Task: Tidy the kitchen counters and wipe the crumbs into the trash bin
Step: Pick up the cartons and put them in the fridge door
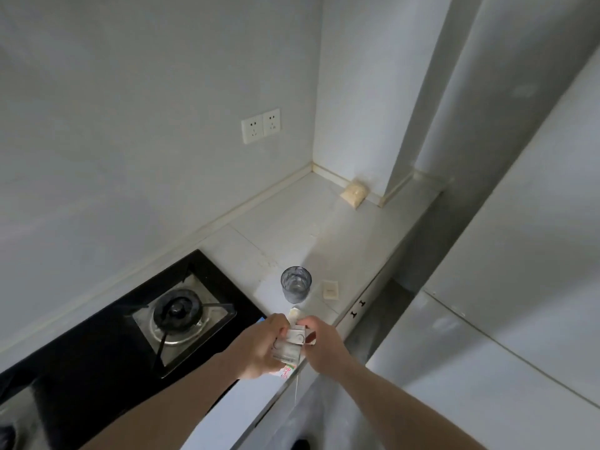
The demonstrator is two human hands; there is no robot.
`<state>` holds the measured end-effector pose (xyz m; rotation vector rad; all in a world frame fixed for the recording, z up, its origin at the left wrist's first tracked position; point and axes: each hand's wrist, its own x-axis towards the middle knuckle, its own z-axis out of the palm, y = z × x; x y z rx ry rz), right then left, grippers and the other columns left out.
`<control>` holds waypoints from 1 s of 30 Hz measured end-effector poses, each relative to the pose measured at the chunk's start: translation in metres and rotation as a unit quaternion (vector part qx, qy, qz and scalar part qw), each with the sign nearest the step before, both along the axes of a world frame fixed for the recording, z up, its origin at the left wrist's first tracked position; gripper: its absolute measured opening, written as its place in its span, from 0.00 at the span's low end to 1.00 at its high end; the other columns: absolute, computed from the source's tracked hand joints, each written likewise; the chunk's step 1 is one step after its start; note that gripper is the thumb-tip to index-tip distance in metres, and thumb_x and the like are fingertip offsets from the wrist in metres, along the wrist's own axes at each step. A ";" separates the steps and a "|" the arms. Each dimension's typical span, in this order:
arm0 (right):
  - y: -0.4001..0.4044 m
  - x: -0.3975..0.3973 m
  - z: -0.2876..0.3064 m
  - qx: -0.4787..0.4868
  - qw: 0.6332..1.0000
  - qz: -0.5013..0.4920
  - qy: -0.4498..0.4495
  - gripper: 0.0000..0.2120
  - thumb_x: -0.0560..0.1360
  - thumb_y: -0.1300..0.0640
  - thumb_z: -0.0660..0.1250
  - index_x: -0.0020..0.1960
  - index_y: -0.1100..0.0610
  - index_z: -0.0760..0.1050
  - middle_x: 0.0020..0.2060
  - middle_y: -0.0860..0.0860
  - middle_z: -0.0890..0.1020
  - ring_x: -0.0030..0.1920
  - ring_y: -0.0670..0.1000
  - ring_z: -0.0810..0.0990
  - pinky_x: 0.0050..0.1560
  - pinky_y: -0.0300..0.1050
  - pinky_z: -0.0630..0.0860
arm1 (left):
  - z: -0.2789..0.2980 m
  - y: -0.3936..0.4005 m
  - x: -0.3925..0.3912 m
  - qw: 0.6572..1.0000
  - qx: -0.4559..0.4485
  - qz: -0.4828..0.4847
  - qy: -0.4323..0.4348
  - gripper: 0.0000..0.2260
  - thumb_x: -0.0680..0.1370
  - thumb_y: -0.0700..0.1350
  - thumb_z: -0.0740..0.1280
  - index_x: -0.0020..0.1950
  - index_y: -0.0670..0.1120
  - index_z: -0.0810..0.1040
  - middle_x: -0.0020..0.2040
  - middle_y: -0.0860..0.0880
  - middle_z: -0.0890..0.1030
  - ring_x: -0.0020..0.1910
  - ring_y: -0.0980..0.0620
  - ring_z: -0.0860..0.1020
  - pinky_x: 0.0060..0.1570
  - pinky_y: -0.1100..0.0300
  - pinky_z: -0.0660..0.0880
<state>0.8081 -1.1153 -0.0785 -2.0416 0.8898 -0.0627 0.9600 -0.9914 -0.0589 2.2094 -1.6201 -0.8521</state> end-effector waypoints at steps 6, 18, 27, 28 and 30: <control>-0.007 0.007 -0.026 0.041 0.998 0.023 0.053 0.16 0.79 0.57 0.62 0.66 0.49 0.72 0.49 0.39 0.77 0.47 0.39 0.76 0.41 0.21 0.69 | -0.034 -0.016 -0.003 0.998 0.014 0.060 -0.030 0.24 0.70 0.51 0.74 0.63 0.53 0.68 0.55 0.57 0.72 0.51 0.55 0.75 0.53 0.60 0.76; -0.018 0.009 -0.065 0.102 0.992 -0.006 0.073 0.16 0.73 0.51 0.62 0.60 0.40 0.72 0.50 0.42 0.83 0.50 0.44 0.82 0.56 0.45 0.80 | -0.052 -0.029 0.002 0.999 -0.002 -0.003 -0.045 0.41 0.69 0.61 0.74 0.77 0.54 0.59 0.71 0.54 0.65 0.69 0.54 0.66 0.67 0.56 0.72; -0.043 -0.025 -0.039 0.099 0.987 0.013 0.130 0.28 0.79 0.52 0.68 0.76 0.43 0.64 0.62 0.42 0.78 0.57 0.46 0.80 0.61 0.41 0.77 | -0.044 -0.049 0.008 0.993 0.024 -0.034 -0.108 0.30 0.66 0.60 0.70 0.65 0.57 0.65 0.55 0.60 0.69 0.52 0.57 0.72 0.50 0.66 0.71; -0.055 -0.032 -0.030 0.072 0.988 0.008 0.135 0.27 0.79 0.52 0.67 0.76 0.44 0.63 0.63 0.43 0.78 0.59 0.46 0.79 0.63 0.41 0.76 | -0.041 -0.051 0.008 0.995 0.014 -0.024 -0.101 0.28 0.66 0.60 0.70 0.63 0.59 0.65 0.53 0.62 0.68 0.50 0.60 0.72 0.48 0.68 0.70; -0.087 -0.047 -0.005 0.002 0.990 -0.011 0.141 0.25 0.79 0.48 0.63 0.75 0.46 0.65 0.65 0.45 0.77 0.65 0.49 0.77 0.67 0.44 0.73 | -0.028 -0.060 0.007 0.996 -0.008 -0.010 -0.083 0.27 0.64 0.64 0.70 0.59 0.63 0.65 0.52 0.64 0.70 0.49 0.63 0.72 0.48 0.69 0.70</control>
